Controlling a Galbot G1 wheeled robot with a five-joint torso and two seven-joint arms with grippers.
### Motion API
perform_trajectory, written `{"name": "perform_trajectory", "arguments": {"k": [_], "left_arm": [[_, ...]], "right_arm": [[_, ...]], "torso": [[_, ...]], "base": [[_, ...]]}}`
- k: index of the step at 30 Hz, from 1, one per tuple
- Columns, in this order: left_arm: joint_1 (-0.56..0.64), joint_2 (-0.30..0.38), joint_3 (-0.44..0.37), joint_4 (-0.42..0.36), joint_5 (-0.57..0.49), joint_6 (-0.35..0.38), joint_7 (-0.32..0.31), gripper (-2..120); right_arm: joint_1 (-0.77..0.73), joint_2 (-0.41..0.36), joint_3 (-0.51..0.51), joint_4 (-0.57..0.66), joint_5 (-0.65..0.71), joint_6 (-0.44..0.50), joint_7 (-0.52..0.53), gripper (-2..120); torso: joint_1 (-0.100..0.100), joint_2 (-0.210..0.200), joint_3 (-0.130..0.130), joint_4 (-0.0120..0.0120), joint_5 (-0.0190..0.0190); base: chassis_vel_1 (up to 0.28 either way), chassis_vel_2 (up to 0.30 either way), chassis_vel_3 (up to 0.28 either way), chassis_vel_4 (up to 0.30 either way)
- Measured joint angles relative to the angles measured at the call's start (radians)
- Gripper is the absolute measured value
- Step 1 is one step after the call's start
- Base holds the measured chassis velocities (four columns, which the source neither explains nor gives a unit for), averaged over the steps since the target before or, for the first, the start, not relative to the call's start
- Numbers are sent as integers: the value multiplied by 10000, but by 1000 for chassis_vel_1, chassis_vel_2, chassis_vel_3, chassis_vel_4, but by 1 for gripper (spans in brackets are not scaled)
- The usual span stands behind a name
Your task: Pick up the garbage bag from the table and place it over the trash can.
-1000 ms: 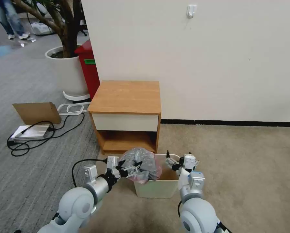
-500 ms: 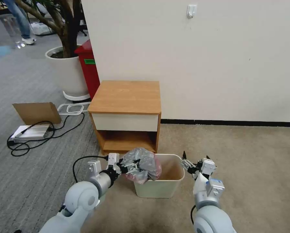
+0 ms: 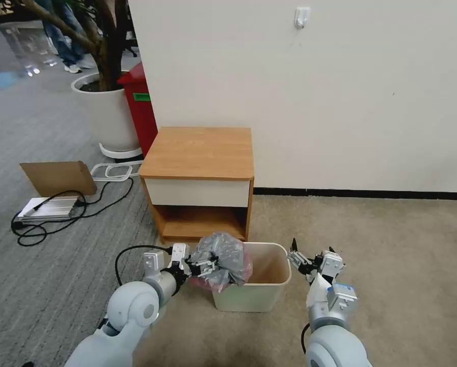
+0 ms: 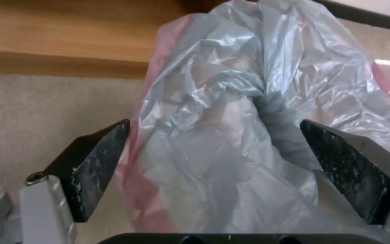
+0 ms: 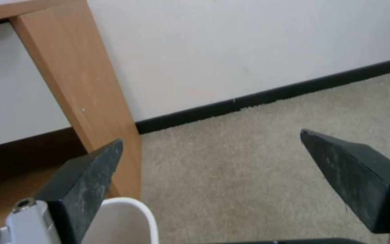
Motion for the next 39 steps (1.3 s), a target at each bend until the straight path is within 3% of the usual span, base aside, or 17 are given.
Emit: {"name": "perform_trajectory", "arguments": {"k": [8,11,22,24,28,39], "left_arm": [[-125,-59,74,116,45,150,-141,79],[-187,-82,114,197,117,256,-145,65],[-446,-207,198,494,374,509,-143,31],[-514,-225,302,656,461,520,-85,19],[-533,-289,442,820,640,493,102,7],[-454,-494,626,906,1317,465,226,5]], "right_arm": [[-9,19,30,-64,-42,55,7,100],[-62,55,33,-78,-101,88,11,100],[-195,85,40,-54,-266,194,12,100],[-256,100,41,-4,-312,217,12,100],[-316,102,46,60,-343,246,12,100],[-335,76,21,141,-402,310,5,100]], "torso": [[0,0,0,-1,-1],[0,0,0,-1,0],[0,0,0,-1,0],[0,0,0,-1,1],[0,0,0,-1,3],[0,1,-2,2,6]], "base": [[0,0,0,0],[0,0,0,0],[0,0,0,0],[0,0,0,0],[0,0,0,0],[0,0,0,0]]}}
